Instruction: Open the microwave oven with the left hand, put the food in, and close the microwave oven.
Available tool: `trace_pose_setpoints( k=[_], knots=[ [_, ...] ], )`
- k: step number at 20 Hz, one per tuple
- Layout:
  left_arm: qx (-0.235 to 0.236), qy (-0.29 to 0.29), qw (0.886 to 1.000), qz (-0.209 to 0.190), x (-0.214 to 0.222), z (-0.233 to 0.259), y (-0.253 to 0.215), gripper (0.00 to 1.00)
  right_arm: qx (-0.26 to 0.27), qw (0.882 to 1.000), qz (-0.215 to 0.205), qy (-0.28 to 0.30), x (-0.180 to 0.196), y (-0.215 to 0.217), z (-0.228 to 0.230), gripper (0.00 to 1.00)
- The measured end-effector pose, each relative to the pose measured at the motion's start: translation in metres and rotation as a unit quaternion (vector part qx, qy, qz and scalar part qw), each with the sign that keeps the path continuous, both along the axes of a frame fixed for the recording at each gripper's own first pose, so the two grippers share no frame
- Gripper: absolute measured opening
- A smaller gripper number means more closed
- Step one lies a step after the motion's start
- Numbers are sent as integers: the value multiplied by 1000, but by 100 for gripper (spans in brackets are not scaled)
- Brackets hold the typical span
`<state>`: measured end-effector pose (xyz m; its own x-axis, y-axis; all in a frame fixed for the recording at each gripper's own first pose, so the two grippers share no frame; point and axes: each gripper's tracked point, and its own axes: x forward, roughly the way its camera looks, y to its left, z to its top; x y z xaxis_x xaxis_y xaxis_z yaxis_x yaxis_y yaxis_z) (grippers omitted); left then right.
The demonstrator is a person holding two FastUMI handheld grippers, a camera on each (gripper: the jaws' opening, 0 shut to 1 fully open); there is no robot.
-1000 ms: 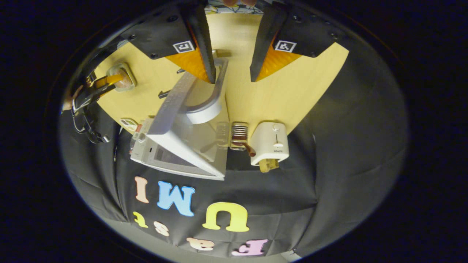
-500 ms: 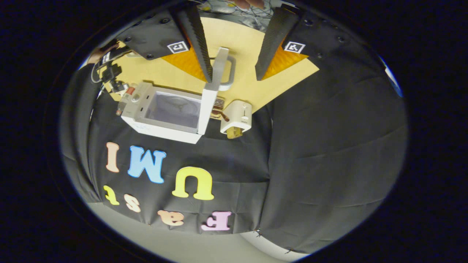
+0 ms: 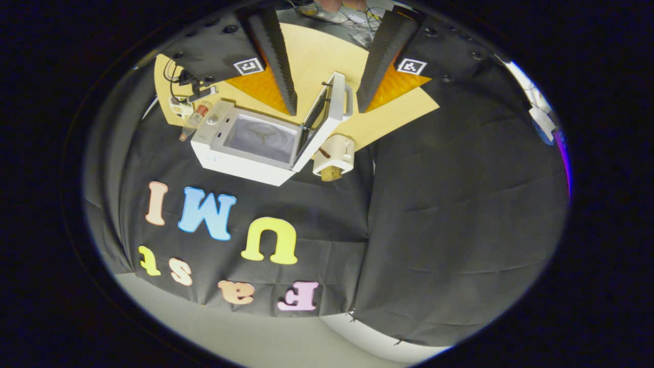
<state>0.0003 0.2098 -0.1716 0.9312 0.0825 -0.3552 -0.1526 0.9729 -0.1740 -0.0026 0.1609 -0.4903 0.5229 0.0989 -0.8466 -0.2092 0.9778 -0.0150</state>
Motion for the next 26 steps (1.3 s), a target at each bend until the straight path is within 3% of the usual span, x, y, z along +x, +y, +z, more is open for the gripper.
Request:
trace_pose_setpoints(
  k=[1, 3, 5, 6, 7, 8, 11, 14, 17, 19, 20, 21, 23, 24, 25, 26],
  knots=[
    [-2, -4, 1000, -3, -5, 2, 2, 80, 1, 1000, -5, -2, 0, 0, 0, 77],
    [3, -11, 1000, -8, -21, 8, 11, 80, 6, 999, -41, 9, 0, -2, 0, 77],
    [34, -36, 999, -17, -34, 18, 25, 80, 7, 997, -78, 29, 2, 0, 0, 76],
    [48, -45, 998, -23, -44, 24, 34, 80, 1, 996, -86, 37, 3, 0, 2, 71],
    [52, -55, 997, -32, -49, 25, 36, 74, -15, 995, -90, 40, 5, -1, 3, 73],
    [45, -65, 996, -48, -53, 24, 35, 74, -33, 995, -88, 33, 8, -3, 9, 68],
    [13, -76, 993, -93, -52, 10, 29, 75, -52, 995, -81, 7, 20, 5, 39, 70],
    [-8, -106, 991, -78, -42, 32, 48, 74, -11, 995, -88, -40, 57, 28, 83, 71],
    [-28, -97, 993, -68, -36, 26, 57, 84, 44, 991, -95, -77, 110, 58, 116, 70],
    [-34, -87, 994, -63, -27, 21, 61, 84, 72, 986, -111, -105, 149, 71, 128, 70],
    [-36, -74, 995, -60, -22, 16, 61, 84, 84, 983, -120, -111, 167, 76, 128, 70],
    [-34, -59, 996, -53, -14, 10, 61, 73, 95, 980, -131, -113, 183, 79, 126, 70],
    [-36, -41, 997, -45, 0, 8, 54, 85, 116, 974, -157, -111, 214, 81, 116, 70],
    [-40, -32, 998, -46, 6, 8, 47, 84, 127, 971, -171, -113, 227, 82, 110, 70],
    [-42, -21, 998, -46, 11, 4, 38, 74, 138, 966, -182, -121, 239, 82, 107, 70],
    [-42, -11, 998, -45, 17, 1, 32, 73, 147, 963, -188, -129, 251, 83, 103, 70]
  ],
)
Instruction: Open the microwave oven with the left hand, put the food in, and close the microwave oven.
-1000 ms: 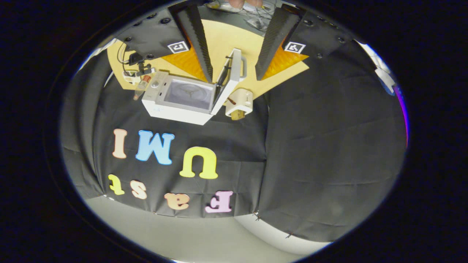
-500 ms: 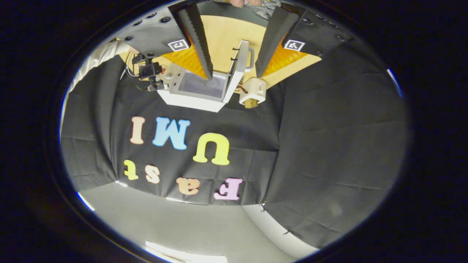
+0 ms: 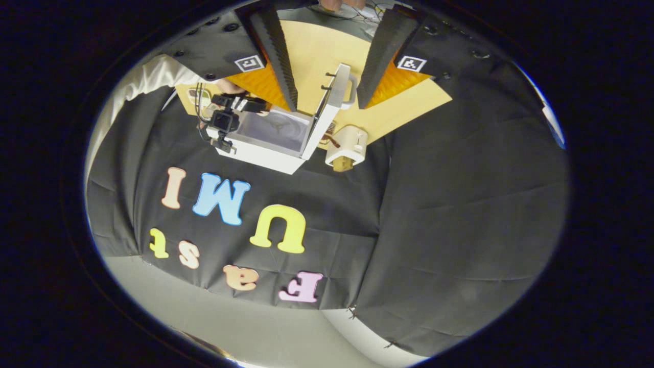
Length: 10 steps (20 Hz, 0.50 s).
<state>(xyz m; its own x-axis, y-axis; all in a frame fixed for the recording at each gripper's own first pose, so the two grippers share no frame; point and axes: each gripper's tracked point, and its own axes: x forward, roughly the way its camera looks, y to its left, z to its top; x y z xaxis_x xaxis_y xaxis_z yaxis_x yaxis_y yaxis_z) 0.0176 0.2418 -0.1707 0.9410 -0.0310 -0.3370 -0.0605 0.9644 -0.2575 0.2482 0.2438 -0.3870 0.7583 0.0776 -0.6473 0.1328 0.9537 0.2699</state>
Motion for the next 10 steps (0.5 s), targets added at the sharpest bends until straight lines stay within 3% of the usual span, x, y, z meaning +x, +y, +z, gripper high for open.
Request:
trace_pose_setpoints(
  k=[1, 6, 7, 9, 10],
  knots=[
    [4, 12, 1000, 2, 4, -5, -6, 79, 6, 1000, -4, -3, 11, 1, -5, 70],
    [26, 66, 997, 10, 18, -22, -14, 80, 44, 998, -41, -32, 58, 2, -23, 70],
    [27, 73, 997, 13, 17, -23, -16, 84, 54, 996, -52, -41, 68, 2, -25, 70],
    [32, 89, 995, 16, 17, -29, -20, 74, 81, 992, -67, -70, 90, 6, -24, 70],
    [37, 93, 995, 16, 19, -30, -21, 84, 92, 989, -75, -87, 100, 6, -22, 70]
  ],
)
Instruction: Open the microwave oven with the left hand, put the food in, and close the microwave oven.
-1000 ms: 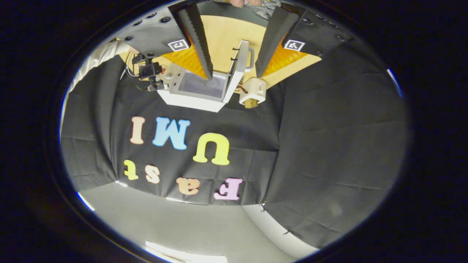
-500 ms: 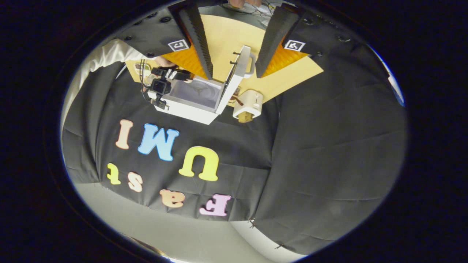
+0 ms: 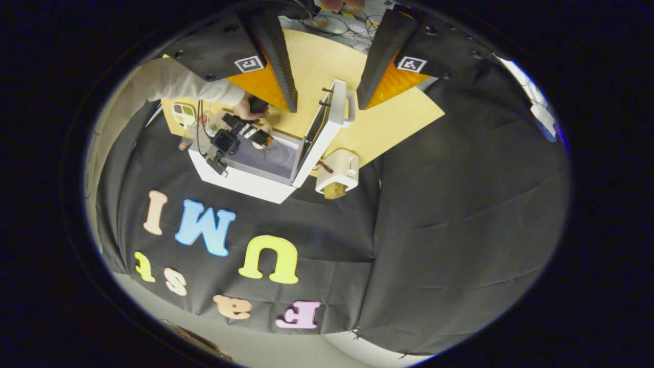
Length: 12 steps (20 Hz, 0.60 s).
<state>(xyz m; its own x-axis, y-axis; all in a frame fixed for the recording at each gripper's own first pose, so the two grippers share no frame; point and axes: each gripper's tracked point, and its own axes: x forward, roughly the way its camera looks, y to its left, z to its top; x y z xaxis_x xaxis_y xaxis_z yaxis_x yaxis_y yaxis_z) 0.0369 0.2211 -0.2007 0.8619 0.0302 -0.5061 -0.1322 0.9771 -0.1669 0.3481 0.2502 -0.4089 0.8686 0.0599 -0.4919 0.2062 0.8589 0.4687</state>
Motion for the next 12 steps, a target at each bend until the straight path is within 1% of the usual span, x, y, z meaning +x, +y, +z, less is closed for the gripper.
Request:
trace_pose_setpoints(
  k=[2, 5, 6, 7, 9, 10, 12],
  knots=[
    [1, 3, 1000, 0, 4, 2, -3, 84, 4, 999, -37, -24, 19, -8, 3, 70],
    [-2, 8, 1000, 5, 10, 0, -7, 84, 11, 993, -95, -69, 47, -20, 9, 70],
    [0, 11, 1000, 6, 12, -2, -8, 79, 10, 990, -117, -72, 55, -25, 6, 70],
    [0, 16, 1000, 6, 12, -5, -10, 79, 11, 988, -135, -73, 59, -28, 3, 70],
    [3, 20, 1000, 7, 11, -6, -10, 79, 16, 985, -157, -76, 68, -31, -3, 70],
    [6, 23, 1000, 8, 11, -5, -10, 79, 18, 983, -165, -74, 70, -33, -7, 74],
    [10, 27, 1000, 11, 8, -6, -8, 79, 20, 982, -169, -78, 73, -30, -16, 74]
  ],
)
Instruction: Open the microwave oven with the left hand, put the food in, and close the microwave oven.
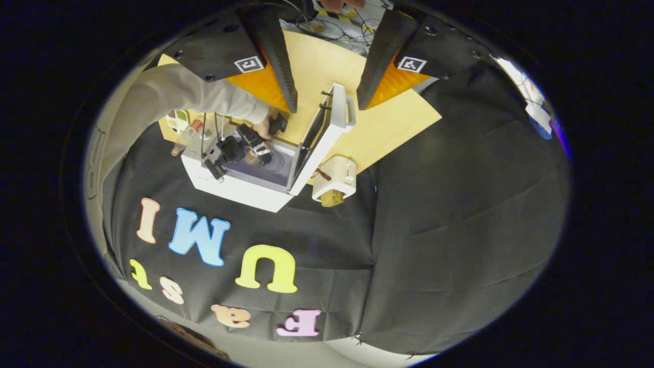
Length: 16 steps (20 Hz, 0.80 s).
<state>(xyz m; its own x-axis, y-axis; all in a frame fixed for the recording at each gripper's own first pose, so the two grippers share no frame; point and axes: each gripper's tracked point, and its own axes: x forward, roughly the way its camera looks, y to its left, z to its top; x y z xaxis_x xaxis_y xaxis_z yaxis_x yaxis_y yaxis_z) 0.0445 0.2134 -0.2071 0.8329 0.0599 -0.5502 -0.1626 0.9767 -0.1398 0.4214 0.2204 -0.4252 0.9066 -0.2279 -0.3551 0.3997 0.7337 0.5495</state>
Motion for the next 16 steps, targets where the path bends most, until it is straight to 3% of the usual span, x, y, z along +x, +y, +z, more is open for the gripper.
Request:
trace_pose_setpoints(
  k=[4, 9, 11, 13, 14, 16],
  knots=[
    [-6, 1, 1000, 7, -3, 0, -1, 79, -24, 1000, 9, -6, 5, -4, -2, 79],
    [-10, -10, 1000, 12, -8, 5, -2, 79, -2, 999, 42, 14, -8, 9, 4, 82],
    [-10, -14, 1000, 13, -13, 7, 0, 79, -20, 999, 39, 19, -14, 5, 8, 100],
    [-11, -18, 1000, 14, -18, 8, -1, 79, -27, 999, 39, 22, -14, 2, 6, 100],
    [-9, -21, 1000, 15, -20, 11, 0, 75, -23, 998, 47, 26, -18, 6, 6, 100],
    [-9, -26, 999, 19, -27, 11, 3, 79, -16, 997, 70, 29, -26, 14, 9, 100]
  ],
)
